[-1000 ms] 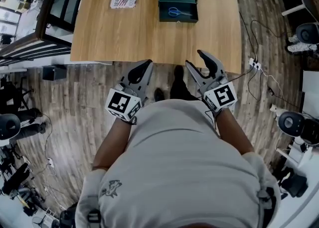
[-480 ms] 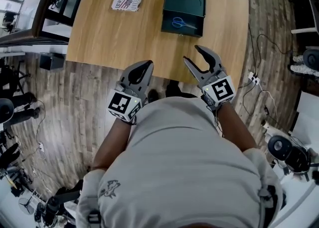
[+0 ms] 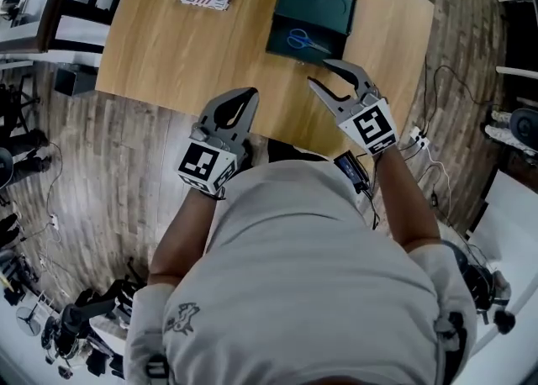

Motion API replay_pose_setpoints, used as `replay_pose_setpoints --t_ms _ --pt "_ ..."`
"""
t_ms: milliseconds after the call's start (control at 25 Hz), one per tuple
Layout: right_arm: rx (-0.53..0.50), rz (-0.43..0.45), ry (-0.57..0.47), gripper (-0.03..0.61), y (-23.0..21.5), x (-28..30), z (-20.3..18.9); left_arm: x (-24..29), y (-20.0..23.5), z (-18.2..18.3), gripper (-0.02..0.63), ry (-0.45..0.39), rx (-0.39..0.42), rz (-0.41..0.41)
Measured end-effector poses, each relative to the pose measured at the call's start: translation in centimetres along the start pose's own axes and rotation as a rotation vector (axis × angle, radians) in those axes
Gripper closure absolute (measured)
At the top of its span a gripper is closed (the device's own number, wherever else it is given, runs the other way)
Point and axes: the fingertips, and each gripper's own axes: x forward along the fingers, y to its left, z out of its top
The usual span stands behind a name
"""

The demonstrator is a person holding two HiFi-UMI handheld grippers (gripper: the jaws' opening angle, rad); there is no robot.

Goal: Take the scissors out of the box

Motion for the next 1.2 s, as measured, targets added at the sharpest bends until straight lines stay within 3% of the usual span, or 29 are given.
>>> replay_pose_setpoints --t_ms 400,760,1200 --pt "-0.08 0.119 0.195 0.451 -4.0 5.1 -5.1 3.8 1.9 -0.2 0.609 0.025 -0.002 0.038" --pt "-0.116 0.211 0.374 0.466 -6.1 10.4 -11.5 7.4 4.4 -2.6 0.609 0.071 -0.021 0.067" --pt "-0.138 0.256 0.55 0.465 -6.1 15.2 -18.0 10.7 6.8 -6.3 0.609 0.131 -0.025 0.073"
